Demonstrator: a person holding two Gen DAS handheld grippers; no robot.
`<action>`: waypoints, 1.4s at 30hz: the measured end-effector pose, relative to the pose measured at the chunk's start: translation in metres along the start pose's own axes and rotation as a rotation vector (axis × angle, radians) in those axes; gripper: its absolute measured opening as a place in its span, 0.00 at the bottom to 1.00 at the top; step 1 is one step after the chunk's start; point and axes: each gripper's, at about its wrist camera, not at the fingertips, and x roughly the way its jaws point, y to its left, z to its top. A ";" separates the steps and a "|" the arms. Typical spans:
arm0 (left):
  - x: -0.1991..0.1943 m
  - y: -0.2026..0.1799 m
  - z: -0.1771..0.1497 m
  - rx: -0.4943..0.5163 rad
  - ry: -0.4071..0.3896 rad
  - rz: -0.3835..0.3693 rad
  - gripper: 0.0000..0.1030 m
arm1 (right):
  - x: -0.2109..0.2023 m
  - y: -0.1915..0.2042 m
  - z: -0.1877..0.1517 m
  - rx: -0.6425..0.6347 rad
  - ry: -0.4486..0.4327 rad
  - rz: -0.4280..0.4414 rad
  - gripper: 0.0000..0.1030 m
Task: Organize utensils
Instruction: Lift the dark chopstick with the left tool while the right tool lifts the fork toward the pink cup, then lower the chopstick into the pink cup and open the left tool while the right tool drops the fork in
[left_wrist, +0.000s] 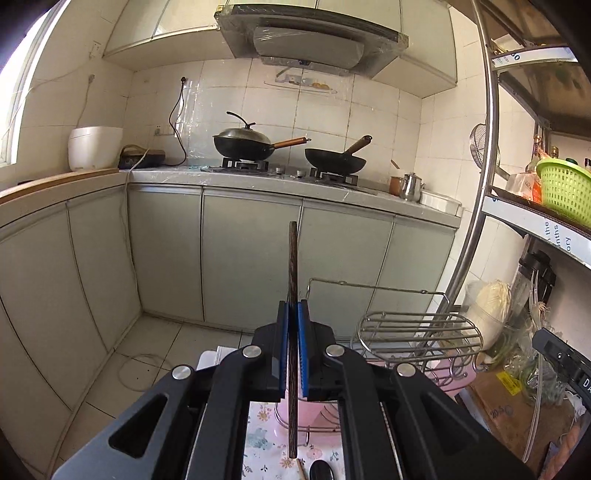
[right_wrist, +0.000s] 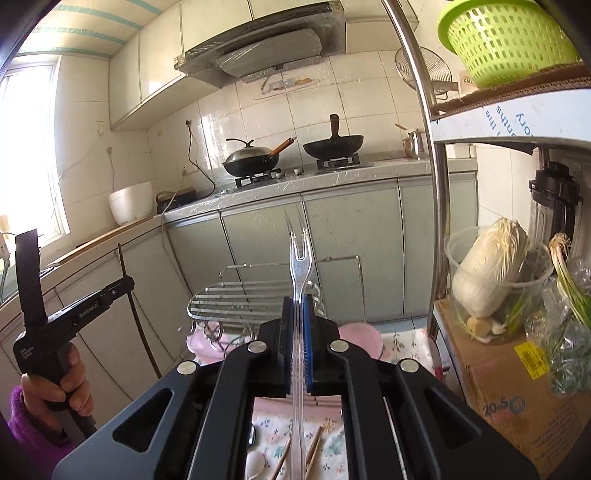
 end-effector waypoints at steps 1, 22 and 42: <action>0.004 -0.002 0.002 0.006 -0.002 0.007 0.04 | 0.002 -0.001 0.003 0.000 -0.006 -0.002 0.05; 0.075 0.006 0.005 -0.077 -0.132 -0.065 0.04 | 0.061 -0.052 0.035 0.115 -0.085 0.069 0.05; 0.115 0.011 -0.056 -0.087 -0.084 -0.123 0.04 | 0.111 -0.069 0.010 0.037 -0.233 0.007 0.05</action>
